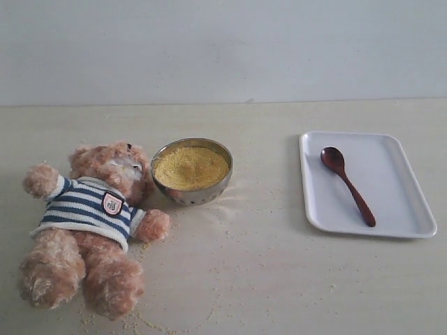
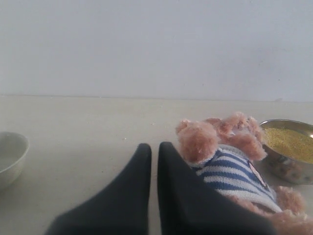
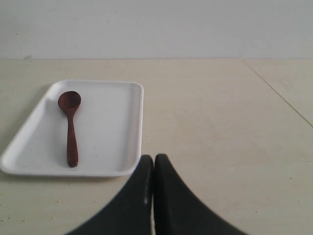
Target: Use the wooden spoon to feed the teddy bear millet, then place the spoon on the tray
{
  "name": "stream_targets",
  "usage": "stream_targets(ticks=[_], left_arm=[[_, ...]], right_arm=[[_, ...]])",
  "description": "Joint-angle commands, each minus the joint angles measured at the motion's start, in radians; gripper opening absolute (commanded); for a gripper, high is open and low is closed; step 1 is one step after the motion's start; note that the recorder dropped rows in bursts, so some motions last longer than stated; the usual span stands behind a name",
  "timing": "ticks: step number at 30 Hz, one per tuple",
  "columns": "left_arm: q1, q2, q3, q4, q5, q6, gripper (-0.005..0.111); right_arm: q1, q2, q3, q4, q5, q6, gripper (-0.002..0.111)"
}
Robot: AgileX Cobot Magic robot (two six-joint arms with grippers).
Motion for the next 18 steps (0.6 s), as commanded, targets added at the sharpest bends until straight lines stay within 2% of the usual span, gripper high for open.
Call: stream_targets(ticks=[1, 18], left_arm=[[-0.009, -0.002, 0.003, -0.010, 0.004, 0.004, 0.005], [-0.010, -0.002, 0.003, -0.008, 0.002, 0.004, 0.005]], right_arm=[[0.001, -0.004, -0.001, 0.000, -0.004, 0.002, 0.000], [0.001, -0.004, -0.001, 0.000, 0.005, 0.002, 0.000]])
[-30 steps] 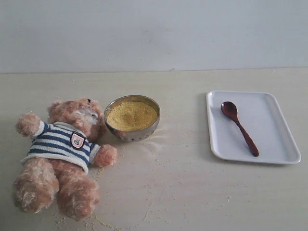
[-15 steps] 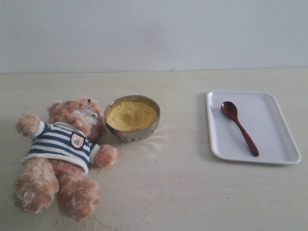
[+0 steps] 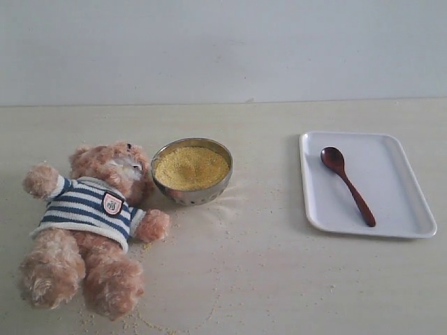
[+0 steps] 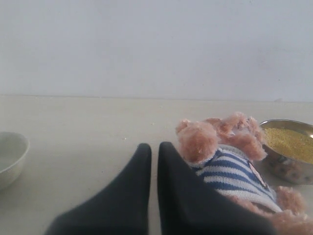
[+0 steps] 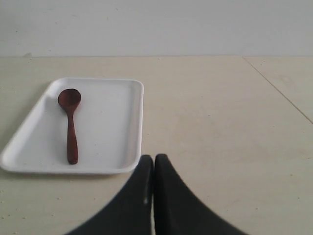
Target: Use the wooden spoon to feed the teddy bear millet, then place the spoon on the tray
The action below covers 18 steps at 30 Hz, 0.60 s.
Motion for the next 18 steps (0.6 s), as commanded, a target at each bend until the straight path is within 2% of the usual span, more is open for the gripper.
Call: stream_targets(ticks=[1, 3, 7, 9, 10, 12, 14, 18], left_arm=[[-0.012, -0.002, 0.003, -0.008, 0.002, 0.004, 0.005], [-0.016, -0.002, 0.003, 0.016, 0.002, 0.004, 0.005], [-0.036, -0.002, 0.003, 0.243, 0.009, -0.028, 0.005], [-0.058, -0.002, 0.003, 0.377, 0.009, -0.186, 0.005], [-0.071, -0.002, 0.003, 0.510, 0.009, -0.416, 0.005], [-0.075, -0.002, 0.003, 0.609, 0.060, -0.667, 0.005], [-0.075, -0.002, 0.003, 0.656, 0.128, -0.749, 0.005], [-0.075, -0.002, 0.003, 0.656, 0.130, -0.719, 0.005]], right_arm=[[0.001, -0.004, -0.001, 0.000, -0.003, 0.000, 0.000], [0.001, -0.004, -0.001, 0.000, -0.003, 0.000, 0.000], [0.001, -0.004, -0.001, 0.000, -0.003, 0.000, 0.000], [0.001, -0.004, -0.001, 0.000, -0.003, 0.002, 0.000], [0.001, -0.004, -0.001, 0.000, -0.003, 0.002, 0.000], [0.001, -0.004, -0.001, 0.000, -0.003, 0.002, 0.000], [0.001, -0.004, -0.001, 0.000, -0.003, 0.000, 0.000], [0.001, -0.004, -0.001, 0.000, -0.003, 0.003, 0.000]])
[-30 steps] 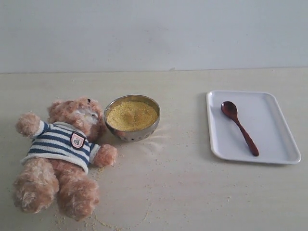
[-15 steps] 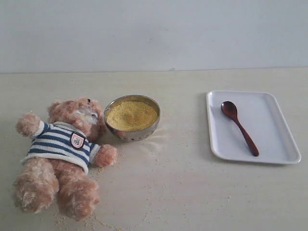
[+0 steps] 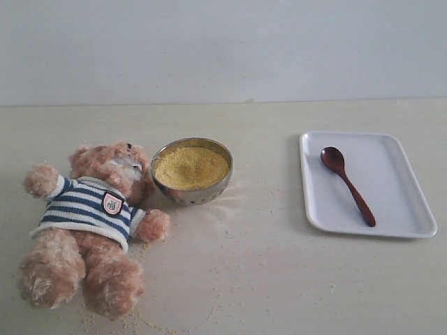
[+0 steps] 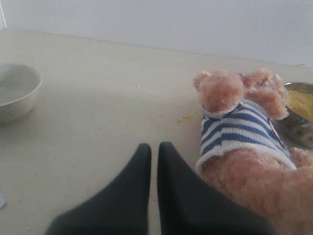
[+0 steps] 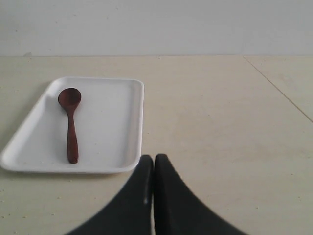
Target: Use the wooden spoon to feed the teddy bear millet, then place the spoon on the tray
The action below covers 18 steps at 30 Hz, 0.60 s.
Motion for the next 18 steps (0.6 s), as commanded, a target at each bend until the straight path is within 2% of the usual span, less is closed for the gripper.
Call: stream_targets(ticks=[1, 18], left_arm=[[-0.005, -0.002, 0.003, 0.010, -0.006, 0.024, 0.005], [-0.005, -0.002, 0.003, 0.010, -0.006, 0.024, 0.005]], right_arm=[[0.001, -0.004, -0.001, 0.000, -0.005, 0.001, 0.000], [0.001, -0.004, -0.001, 0.000, -0.005, 0.001, 0.000]])
